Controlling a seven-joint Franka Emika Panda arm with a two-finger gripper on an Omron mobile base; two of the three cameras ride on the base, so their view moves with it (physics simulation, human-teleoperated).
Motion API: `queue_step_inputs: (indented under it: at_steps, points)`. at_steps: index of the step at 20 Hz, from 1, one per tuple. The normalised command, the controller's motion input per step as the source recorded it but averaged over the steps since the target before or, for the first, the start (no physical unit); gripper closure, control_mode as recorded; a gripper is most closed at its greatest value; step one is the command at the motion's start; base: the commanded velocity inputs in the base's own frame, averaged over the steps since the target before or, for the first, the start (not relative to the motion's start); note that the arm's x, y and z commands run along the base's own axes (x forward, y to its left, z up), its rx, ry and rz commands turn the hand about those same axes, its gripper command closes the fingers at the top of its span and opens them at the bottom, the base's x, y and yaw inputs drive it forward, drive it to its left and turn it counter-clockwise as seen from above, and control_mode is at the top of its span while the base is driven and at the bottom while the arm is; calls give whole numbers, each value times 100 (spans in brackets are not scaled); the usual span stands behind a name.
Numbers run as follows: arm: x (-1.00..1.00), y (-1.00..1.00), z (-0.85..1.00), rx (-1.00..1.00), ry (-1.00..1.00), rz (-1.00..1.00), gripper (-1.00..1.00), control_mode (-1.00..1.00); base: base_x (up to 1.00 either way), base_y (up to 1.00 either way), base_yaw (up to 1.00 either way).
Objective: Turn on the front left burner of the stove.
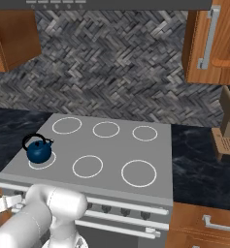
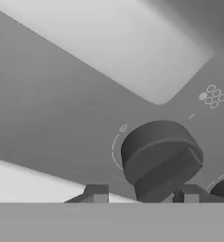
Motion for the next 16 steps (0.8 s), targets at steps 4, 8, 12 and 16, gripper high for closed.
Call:
queue_step_inputs:
  at_steps: [4, 8, 12, 16]
  points:
    - [16, 27, 0, -49, -7, 1, 100, -100, 0, 0, 0]
    - [4, 18, 0, -38, -39, 16, 100, -100, 0, 0, 0]
    - [0, 10, 10, -36, -18, 23, 100, -100, 0, 0, 0]
    - [0, 20, 3, -52, 2, 9, 100, -100, 0, 0, 0]
